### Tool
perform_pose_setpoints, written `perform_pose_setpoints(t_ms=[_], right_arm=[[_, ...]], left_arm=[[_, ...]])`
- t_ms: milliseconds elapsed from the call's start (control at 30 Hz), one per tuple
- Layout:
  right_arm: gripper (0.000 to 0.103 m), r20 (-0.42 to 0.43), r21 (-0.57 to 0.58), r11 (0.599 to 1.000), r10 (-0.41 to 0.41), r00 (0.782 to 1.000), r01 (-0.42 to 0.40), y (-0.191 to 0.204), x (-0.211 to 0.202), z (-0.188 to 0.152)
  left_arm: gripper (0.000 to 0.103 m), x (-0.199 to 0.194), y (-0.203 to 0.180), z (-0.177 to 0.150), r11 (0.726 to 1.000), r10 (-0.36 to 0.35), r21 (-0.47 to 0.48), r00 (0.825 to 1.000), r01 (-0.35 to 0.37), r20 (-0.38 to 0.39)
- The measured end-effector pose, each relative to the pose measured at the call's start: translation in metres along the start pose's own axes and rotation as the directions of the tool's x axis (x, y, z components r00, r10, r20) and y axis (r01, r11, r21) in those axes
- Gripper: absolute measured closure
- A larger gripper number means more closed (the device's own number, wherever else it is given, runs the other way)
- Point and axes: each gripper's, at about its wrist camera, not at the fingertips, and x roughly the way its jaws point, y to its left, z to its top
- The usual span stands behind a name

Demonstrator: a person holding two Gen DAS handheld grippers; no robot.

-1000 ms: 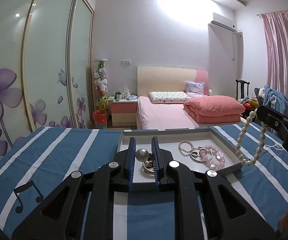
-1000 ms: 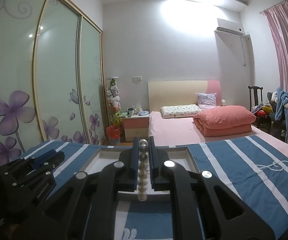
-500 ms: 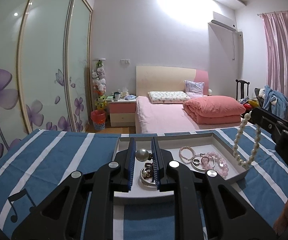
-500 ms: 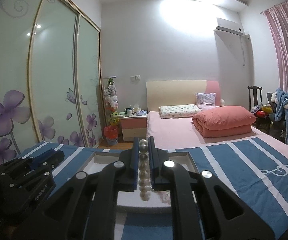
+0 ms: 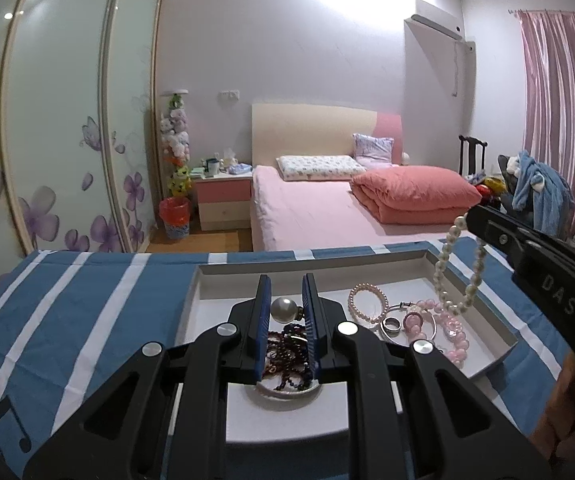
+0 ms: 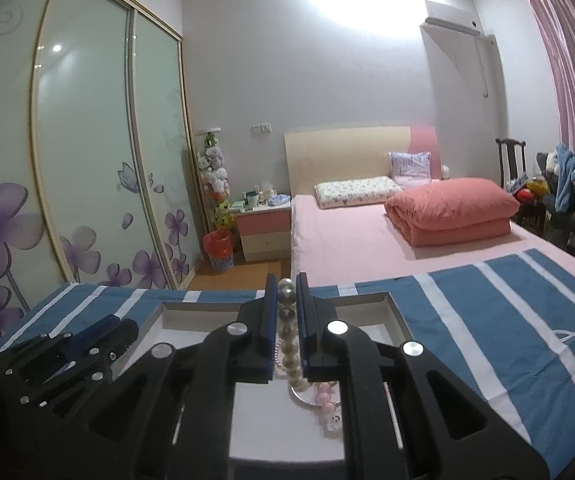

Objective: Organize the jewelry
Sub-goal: 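Carry the earring in left tool into the tray while right tool carries the pearl bracelet, then open both tools in the tray and withdraw them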

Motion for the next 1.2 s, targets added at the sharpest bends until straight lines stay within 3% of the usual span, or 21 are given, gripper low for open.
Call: perform_pose_setpoints(t_ms=[267, 300, 333, 367, 400, 533, 967, 1100, 1200], right_arm=[[0.091, -0.128, 0.062, 0.997, 0.056, 0.99, -0.048, -0.006, 0.04, -0.002], [0.087, -0.141, 0.074, 0.996, 0.065, 0.988, -0.055, -0.007, 0.041, -0.003], [0.08, -0.142, 0.082, 0.995, 0.067, 0.988, -0.056, -0.008, 0.04, -0.002], [0.065, -0.131, 0.096, 0.994, 0.064, 0.989, -0.051, -0.012, 0.035, -0.001], [0.062, -0.117, 0.104, 0.993, 0.059, 0.991, -0.047, -0.014, 0.03, 0.0], [0.061, -0.094, 0.137, 0.99, 0.043, 0.995, -0.03, -0.027, 0.005, 0.005], [0.008, -0.114, 0.096, 0.995, 0.041, 0.993, -0.03, -0.016, -0.097, -0.016], [0.004, -0.104, 0.059, 0.998, -0.001, 0.995, 0.007, -0.005, -0.122, -0.024], [0.004, -0.084, 0.021, 0.998, -0.06, 0.995, 0.062, 0.001, -0.138, -0.031]], left_arm=[[0.085, 0.026, 0.001, 0.002, 0.999, -0.046, -0.008, 0.995, 0.045, -0.084], [0.078, 0.027, 0.003, 0.002, 0.998, -0.053, -0.018, 0.994, 0.052, -0.091], [0.064, 0.025, 0.007, 0.003, 0.998, -0.059, -0.036, 0.994, 0.056, -0.093], [0.057, 0.021, 0.013, 0.004, 0.997, -0.057, -0.055, 0.995, 0.052, -0.082], [0.05, 0.017, 0.018, 0.006, 0.997, -0.05, -0.069, 0.996, 0.045, -0.068], [0.046, -0.003, 0.037, 0.011, 0.994, -0.036, -0.106, 0.998, 0.032, -0.044], [0.011, -0.096, 0.068, -0.009, 0.988, 0.069, -0.139, 0.997, -0.065, 0.024], [0.002, -0.121, 0.063, -0.02, 0.989, 0.102, -0.112, 0.994, -0.095, 0.05], [0.002, -0.134, 0.059, -0.026, 0.987, 0.129, -0.1, 0.989, -0.122, 0.067]])
